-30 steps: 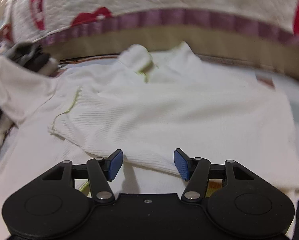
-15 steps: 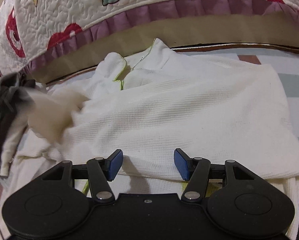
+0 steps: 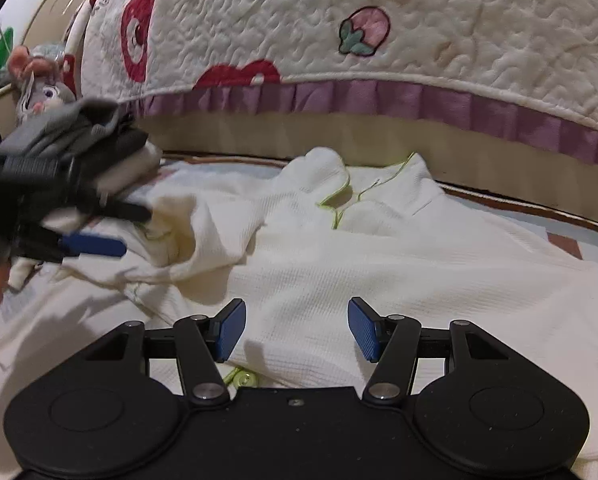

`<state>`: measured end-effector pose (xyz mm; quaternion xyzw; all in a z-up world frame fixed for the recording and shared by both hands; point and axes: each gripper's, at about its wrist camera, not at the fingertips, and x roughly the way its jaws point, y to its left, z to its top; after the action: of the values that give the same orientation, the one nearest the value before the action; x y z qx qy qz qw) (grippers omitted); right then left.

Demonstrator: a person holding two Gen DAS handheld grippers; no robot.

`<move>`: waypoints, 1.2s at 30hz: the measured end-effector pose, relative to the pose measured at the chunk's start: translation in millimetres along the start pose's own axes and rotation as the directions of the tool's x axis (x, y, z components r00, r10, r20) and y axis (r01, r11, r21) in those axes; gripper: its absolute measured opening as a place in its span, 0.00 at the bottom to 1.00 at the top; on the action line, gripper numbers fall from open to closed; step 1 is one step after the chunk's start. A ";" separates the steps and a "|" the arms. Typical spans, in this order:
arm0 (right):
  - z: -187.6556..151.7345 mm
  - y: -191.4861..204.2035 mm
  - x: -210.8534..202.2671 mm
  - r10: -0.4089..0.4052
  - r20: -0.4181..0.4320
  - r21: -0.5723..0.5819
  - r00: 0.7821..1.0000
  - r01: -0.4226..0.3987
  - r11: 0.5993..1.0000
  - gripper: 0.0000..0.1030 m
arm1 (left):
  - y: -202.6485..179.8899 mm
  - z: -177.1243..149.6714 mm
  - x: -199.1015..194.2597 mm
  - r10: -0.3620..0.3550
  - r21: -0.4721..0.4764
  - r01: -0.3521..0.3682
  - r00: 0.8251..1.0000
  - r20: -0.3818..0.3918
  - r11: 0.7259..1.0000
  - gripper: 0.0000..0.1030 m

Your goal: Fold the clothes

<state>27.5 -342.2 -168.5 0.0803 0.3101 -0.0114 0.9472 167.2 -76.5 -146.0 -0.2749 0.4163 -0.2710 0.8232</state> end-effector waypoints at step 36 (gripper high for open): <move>-5.6 -118.4 -18.9 0.116 0.075 0.548 0.990 -0.139 0.825 0.61 | -121.9 -73.2 71.6 0.037 0.424 0.018 0.992 -0.121 0.905 0.72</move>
<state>0.5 -458.7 -179.0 0.3705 0.2693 -0.0387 0.8881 116.0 -227.1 -138.5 -0.0698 0.3999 -0.3680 0.8365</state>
